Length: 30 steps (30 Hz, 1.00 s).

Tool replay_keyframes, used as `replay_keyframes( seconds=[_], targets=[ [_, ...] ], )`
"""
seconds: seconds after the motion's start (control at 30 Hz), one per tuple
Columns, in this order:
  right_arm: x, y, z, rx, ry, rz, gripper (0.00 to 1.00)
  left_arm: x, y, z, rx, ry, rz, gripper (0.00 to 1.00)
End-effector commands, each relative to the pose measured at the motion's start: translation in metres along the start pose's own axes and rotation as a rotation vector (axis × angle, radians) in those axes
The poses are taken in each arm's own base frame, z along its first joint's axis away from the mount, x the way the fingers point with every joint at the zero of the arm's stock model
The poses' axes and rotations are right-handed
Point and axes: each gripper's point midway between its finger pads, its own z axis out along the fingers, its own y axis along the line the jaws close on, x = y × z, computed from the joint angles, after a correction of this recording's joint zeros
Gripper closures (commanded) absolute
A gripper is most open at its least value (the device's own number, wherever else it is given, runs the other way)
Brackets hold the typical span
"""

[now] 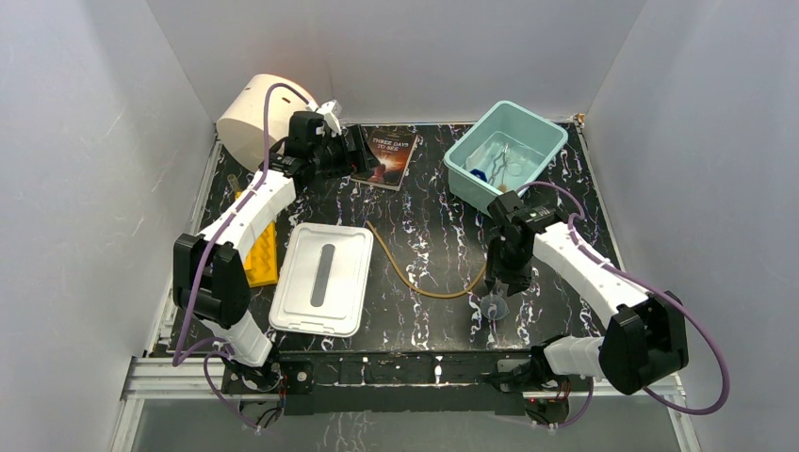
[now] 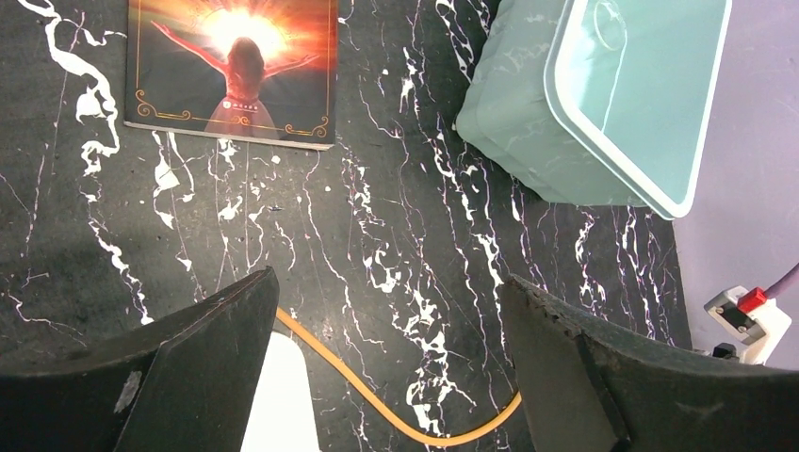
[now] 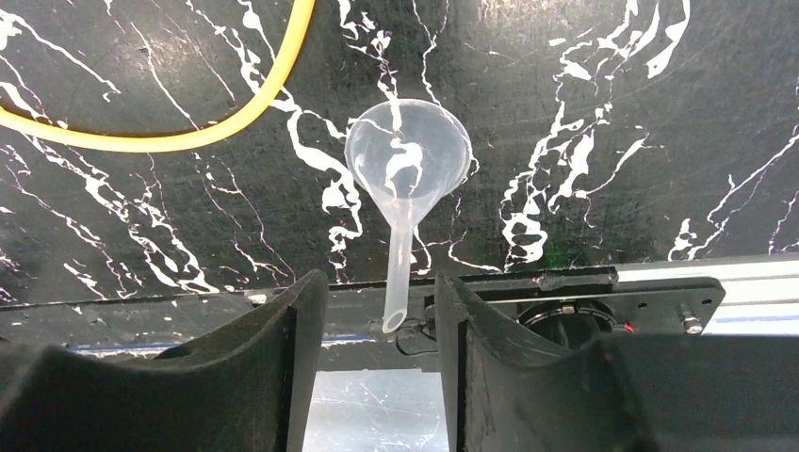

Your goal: Organize the chemistry lab equipment

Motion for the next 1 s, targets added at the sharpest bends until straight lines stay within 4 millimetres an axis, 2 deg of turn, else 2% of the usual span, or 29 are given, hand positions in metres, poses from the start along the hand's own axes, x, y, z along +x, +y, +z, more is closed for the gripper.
replay_keyframes(
  seconds=[0.0, 0.13, 0.37, 0.6, 0.77, 0.87, 0.97],
  targets=[
    [-0.008, 0.003, 0.005, -0.004, -0.027, -0.023, 0.5, -0.009, -0.014, -0.014, 0.038, -0.034, 0.012, 0.13],
    [-0.009, -0.005, 0.006, 0.038, -0.039, -0.032, 0.61, -0.009, -0.013, -0.015, 0.034, -0.035, 0.013, 0.13],
    [-0.003, -0.016, 0.008, 0.084, -0.016, -0.051, 0.61, -0.006, -0.009, -0.017, 0.018, -0.035, 0.019, 0.13],
    [0.0, -0.007, 0.013, 0.039, 0.018, -0.055, 0.64, -0.004, -0.007, -0.016, 0.014, -0.031, 0.019, 0.13],
    [0.0, -0.003, 0.013, 0.024, 0.022, -0.052, 0.77, -0.004, -0.005, -0.016, 0.006, -0.03, 0.023, 0.13],
    [-0.001, -0.004, 0.015, 0.031, 0.02, -0.061, 0.88, -0.003, -0.005, -0.015, 0.003, -0.03, 0.024, 0.13],
    [-0.013, -0.007, 0.013, 0.054, -0.031, -0.088, 0.96, -0.001, -0.004, -0.015, 0.004, -0.025, 0.023, 0.13]
  ],
)
